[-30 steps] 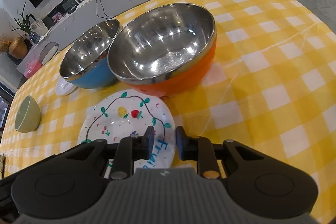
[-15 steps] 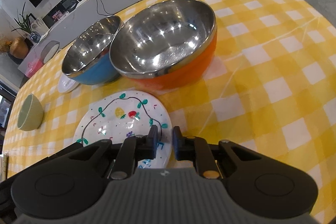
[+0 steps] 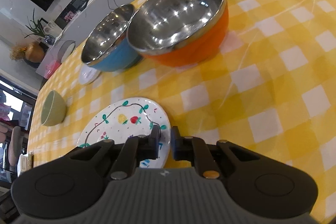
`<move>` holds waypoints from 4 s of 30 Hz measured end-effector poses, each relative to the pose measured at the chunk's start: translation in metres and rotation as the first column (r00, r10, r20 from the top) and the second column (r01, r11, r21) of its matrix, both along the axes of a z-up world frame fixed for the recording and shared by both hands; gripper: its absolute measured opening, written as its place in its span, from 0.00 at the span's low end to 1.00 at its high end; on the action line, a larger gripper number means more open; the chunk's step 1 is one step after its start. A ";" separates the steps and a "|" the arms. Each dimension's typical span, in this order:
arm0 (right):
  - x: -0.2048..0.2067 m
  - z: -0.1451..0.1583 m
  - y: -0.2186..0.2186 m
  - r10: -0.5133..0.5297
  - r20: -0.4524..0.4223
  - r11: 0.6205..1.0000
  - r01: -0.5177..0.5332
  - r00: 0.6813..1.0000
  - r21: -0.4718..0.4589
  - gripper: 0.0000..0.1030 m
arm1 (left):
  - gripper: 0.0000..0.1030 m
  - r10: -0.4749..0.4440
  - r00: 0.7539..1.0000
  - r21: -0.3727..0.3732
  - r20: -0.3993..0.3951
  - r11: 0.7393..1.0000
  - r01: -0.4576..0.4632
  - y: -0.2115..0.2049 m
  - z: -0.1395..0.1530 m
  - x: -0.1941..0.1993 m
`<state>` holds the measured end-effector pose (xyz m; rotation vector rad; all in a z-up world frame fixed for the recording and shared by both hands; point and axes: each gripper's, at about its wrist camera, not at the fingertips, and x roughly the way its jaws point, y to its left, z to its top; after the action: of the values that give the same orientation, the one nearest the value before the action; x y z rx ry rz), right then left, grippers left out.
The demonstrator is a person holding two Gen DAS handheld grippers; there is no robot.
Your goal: Organize plates and bowls
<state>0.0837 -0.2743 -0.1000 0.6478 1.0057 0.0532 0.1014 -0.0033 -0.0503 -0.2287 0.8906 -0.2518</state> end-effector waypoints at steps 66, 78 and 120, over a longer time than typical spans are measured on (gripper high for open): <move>-0.013 0.000 0.187 0.431 0.146 0.897 -0.405 0.890 -0.177 0.09 | 0.14 0.314 0.949 0.201 -0.033 0.932 -0.301 0.137 -0.004 -0.050; -0.017 -0.002 0.193 0.459 0.183 0.882 -0.421 0.869 -0.211 0.18 | 0.16 0.321 0.946 0.218 -0.042 0.927 -0.305 0.136 -0.007 -0.047; 0.046 0.010 0.111 0.078 0.282 0.982 -0.024 0.956 -0.189 0.55 | 0.41 0.092 0.990 0.001 0.108 0.996 -0.092 0.048 0.019 0.032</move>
<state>0.1298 -0.1638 -0.0897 0.4297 0.7347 0.0966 0.1332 0.0444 -0.0317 -0.2482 0.7717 -0.1743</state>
